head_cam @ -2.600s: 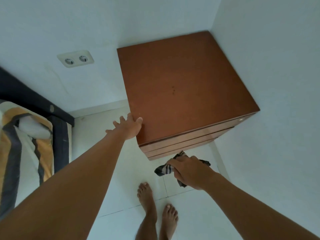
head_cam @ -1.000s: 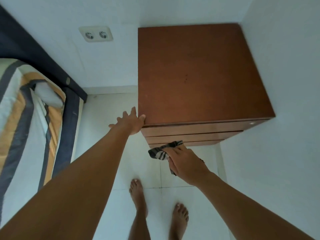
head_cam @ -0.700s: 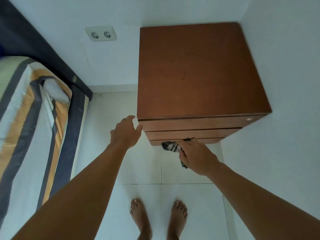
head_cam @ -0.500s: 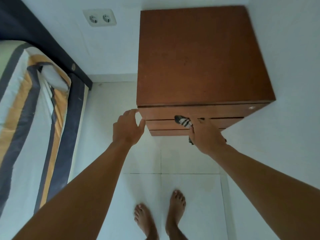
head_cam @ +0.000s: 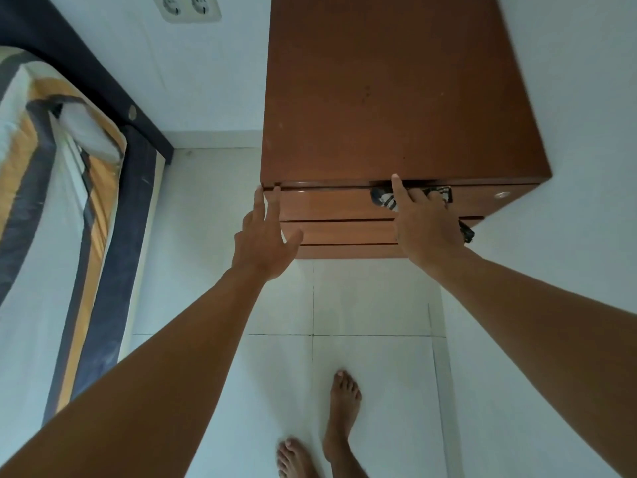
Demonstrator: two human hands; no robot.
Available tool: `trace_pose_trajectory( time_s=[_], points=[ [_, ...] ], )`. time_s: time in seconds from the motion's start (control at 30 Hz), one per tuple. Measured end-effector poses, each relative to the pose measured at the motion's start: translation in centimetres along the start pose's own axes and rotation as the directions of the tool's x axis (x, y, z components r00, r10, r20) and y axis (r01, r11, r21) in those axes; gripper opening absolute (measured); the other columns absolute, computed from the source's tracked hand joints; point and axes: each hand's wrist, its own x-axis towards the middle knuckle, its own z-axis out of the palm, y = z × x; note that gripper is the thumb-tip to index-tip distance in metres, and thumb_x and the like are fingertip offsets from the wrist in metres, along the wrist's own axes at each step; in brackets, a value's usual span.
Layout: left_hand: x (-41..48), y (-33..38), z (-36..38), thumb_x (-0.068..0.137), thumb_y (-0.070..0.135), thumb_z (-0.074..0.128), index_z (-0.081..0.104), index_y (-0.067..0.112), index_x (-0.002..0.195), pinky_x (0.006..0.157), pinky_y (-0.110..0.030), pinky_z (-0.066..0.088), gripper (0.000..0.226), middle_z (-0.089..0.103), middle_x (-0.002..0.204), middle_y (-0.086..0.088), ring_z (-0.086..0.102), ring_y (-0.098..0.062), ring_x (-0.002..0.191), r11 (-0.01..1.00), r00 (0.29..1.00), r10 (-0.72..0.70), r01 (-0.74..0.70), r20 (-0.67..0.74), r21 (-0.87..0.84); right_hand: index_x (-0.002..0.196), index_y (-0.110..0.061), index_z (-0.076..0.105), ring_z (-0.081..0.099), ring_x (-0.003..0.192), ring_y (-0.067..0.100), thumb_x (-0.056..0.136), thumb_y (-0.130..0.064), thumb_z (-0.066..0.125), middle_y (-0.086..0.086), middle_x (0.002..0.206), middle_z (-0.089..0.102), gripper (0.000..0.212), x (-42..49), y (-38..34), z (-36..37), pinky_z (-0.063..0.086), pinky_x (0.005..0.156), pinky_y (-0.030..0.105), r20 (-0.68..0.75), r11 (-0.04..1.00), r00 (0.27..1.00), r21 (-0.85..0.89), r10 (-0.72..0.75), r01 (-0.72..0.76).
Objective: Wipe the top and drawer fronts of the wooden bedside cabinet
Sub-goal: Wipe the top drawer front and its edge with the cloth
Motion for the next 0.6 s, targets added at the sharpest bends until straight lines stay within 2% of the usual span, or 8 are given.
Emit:
trace_pose_trajectory(
  time_s=[0.13,0.27,0.4,0.5,0.6],
  points=[
    [0.0,-0.3,0.2,0.095,0.051,0.06,0.006,0.026,0.163,0.107,-0.06,0.04,0.091,0.003,0.173,-0.001,0.037,-0.04,0.145,0.998,1.0,0.002,-0.003,-0.026,-0.061,0.162,-0.019,0.014,0.055,0.111,0.037,0.101,-0.016,0.048,0.012,0.126,0.061,0.07,-0.1,0.2,0.5,0.048,0.086,0.051,0.018,1.0,1.0,-0.005,0.011,-0.011],
    [0.0,-0.1,0.3,0.095,0.053,0.06,0.019,0.02,0.161,0.106,-0.057,0.042,0.084,0.033,0.164,-0.003,0.047,-0.037,0.139,0.987,0.982,-0.122,0.105,-0.144,-0.123,0.161,-0.018,0.017,0.058,0.103,0.035,0.099,-0.016,0.054,0.012,0.121,0.063,0.072,-0.9,0.3,1.1,0.051,0.081,0.049,-0.029,0.999,0.999,-0.041,-0.036,0.034],
    [1.2,0.3,0.3,0.095,0.064,0.05,0.021,0.022,0.162,0.109,-0.06,0.038,0.084,0.034,0.164,-0.004,0.039,-0.038,0.145,0.962,0.969,-0.232,0.216,-0.086,-0.17,0.162,-0.019,0.012,0.059,0.102,0.035,0.099,-0.017,0.053,0.011,0.121,0.065,0.075,-1.4,0.6,1.5,0.05,0.082,0.049,-0.023,0.998,0.999,-0.059,-0.025,0.024],
    [2.4,1.0,0.0,0.095,0.068,0.046,0.039,0.022,0.154,0.109,-0.058,0.037,0.076,0.05,0.154,-0.004,0.044,-0.035,0.141,0.936,0.947,-0.299,0.266,-0.119,-0.232,0.162,-0.019,0.009,0.058,0.103,0.034,0.099,-0.017,0.053,0.011,0.12,0.064,0.077,-1.0,0.7,1.4,0.049,0.083,0.049,-0.044,0.998,0.999,-0.061,-0.018,0.015],
    [3.4,1.5,-0.3,0.094,0.072,0.043,0.055,0.019,0.139,0.104,-0.055,0.041,0.07,0.064,0.134,-0.006,0.056,-0.033,0.129,0.907,0.917,-0.367,0.315,-0.158,-0.28,0.162,-0.019,0.009,0.058,0.103,0.034,0.1,-0.017,0.051,0.01,0.118,0.064,0.075,-0.4,0.7,1.4,0.048,0.083,0.049,-0.049,0.998,0.999,-0.059,-0.02,0.017]
  ],
)
